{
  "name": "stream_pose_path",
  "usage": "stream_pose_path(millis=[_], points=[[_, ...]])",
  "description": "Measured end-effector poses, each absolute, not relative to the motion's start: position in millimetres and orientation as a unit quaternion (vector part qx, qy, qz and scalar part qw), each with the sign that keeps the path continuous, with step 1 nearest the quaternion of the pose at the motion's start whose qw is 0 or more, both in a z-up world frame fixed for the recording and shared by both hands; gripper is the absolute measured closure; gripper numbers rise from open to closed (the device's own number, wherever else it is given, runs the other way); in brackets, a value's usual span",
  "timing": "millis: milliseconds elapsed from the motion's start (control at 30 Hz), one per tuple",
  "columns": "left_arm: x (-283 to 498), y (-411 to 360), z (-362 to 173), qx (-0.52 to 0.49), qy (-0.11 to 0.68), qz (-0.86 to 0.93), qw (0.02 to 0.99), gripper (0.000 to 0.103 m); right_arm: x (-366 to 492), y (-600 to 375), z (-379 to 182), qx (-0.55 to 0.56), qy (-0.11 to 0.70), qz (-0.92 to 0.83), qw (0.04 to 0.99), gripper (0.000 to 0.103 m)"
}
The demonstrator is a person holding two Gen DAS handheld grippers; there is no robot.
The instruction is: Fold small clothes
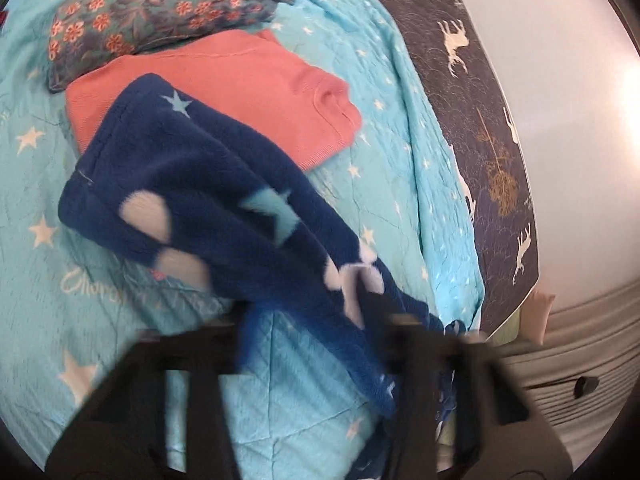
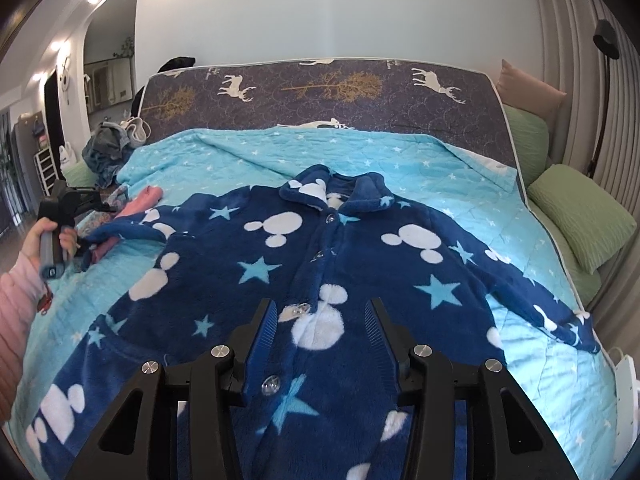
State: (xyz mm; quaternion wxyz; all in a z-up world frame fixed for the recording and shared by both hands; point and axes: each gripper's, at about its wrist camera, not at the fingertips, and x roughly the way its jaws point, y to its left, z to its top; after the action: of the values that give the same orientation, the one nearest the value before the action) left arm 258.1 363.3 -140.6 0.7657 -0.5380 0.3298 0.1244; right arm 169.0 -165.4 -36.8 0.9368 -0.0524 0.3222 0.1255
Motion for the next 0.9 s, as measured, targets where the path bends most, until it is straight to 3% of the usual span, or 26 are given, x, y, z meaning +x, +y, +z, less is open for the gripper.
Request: stream_pose_path(millis=[100, 300, 500, 667, 800, 900], points=[[258.0, 362.6, -129.6, -0.521, 0.321, 0.128, 0.781, 0.092, 173.1, -163.4, -38.3, -0.052, 0.320, 0.131, 0.937, 0.052], [280.5, 312.0, -59.8, -0.385, 0.285, 0.120, 0.870, 0.093, 182.8, -170.0, -39.3, -0.051, 0.316, 0.127, 0.939, 0.050], [317.6, 136.4, 6.7, -0.126, 0.264, 0.002, 0.956, 0.093, 184.8, -196.8, -39.2, -0.021, 0.310, 0.094, 0.946, 0.045], [313.3, -23.6, -25.5, 0.089, 0.290, -0.108, 0.947, 0.090, 188.1, -227.5, -44.4, 0.024, 0.331, 0.070, 0.941, 0.045], [287.9, -93.6, -81.1, 0.221, 0.312, -0.146, 0.912, 0.073, 186.6, -249.3, -46.6, 0.034, 0.342, 0.048, 0.938, 0.043], [267.0, -105.1, -99.0, 0.283, 0.301, -0.139, 0.900, 0.063, 190.4, -261.7, -48.5, 0.031, 0.353, 0.045, 0.934, 0.041]])
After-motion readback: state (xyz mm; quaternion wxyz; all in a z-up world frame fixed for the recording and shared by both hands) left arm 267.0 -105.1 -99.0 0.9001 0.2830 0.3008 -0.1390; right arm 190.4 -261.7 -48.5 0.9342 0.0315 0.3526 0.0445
